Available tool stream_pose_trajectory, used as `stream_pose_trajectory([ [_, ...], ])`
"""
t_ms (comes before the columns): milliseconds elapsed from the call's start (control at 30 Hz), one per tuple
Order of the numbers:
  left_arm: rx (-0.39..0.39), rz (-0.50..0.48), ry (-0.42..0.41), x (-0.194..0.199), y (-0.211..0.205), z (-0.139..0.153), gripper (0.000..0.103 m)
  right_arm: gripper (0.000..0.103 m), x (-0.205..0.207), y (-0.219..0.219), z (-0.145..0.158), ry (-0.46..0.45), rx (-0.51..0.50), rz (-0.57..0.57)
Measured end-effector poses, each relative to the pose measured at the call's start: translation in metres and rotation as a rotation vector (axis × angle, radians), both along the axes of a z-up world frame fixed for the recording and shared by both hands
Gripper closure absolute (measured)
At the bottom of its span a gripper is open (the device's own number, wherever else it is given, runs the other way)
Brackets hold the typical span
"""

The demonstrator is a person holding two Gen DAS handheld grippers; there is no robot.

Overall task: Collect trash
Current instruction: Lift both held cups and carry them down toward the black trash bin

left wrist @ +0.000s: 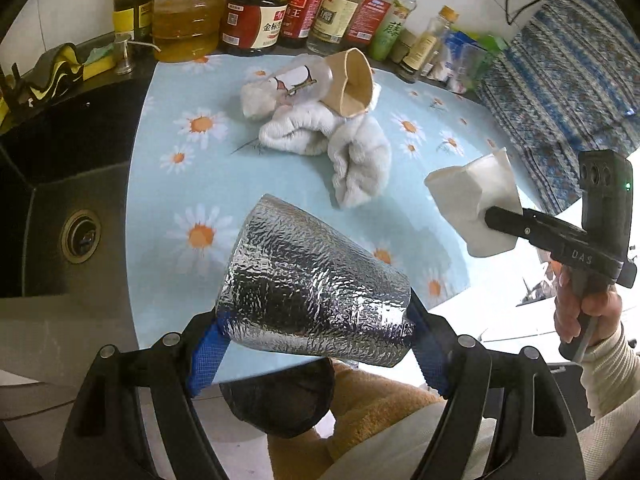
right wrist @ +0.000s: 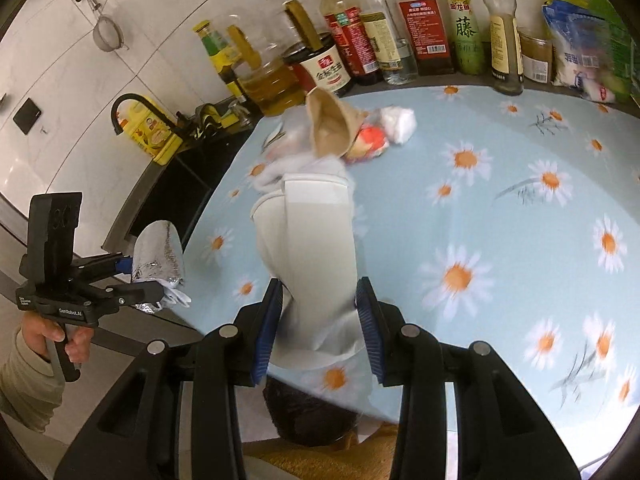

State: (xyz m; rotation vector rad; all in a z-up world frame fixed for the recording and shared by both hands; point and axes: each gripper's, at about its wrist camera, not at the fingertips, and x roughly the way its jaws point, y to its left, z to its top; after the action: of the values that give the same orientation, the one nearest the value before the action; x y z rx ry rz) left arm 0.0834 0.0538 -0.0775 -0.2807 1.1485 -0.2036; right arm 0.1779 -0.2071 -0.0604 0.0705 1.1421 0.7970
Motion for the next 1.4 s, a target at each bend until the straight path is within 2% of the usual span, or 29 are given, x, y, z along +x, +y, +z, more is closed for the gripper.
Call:
stream_pose_trajectory([
  [533,-0.066,-0.053,-0.007,-0.079,0.009,-0.012,0.026,0.063,-0.104,0.038,-0.004,0.029,-0.001,-0.011],
  [733,-0.102,-0.042,0.017,-0.1,0.016,-0.029,0.026,0.063,-0.127,0.052,-0.013,0.053,-0.022,0.002],
  [967,-0.109,-0.047,0.059,-0.114,0.019,-0.053,0.026,0.063,-0.148,0.057,-0.028,0.091,-0.045,-0.003],
  [1233,-0.101,-0.077,0.112,-0.124,0.008,-0.088,0.026,0.063,-0.168,0.062,-0.058,0.147,-0.073,-0.007],
  [1400,-0.123,-0.058,0.155,-0.13,0.007,-0.109,0.026,0.063,-0.172,0.063,-0.077,0.181,-0.087,-0.01],
])
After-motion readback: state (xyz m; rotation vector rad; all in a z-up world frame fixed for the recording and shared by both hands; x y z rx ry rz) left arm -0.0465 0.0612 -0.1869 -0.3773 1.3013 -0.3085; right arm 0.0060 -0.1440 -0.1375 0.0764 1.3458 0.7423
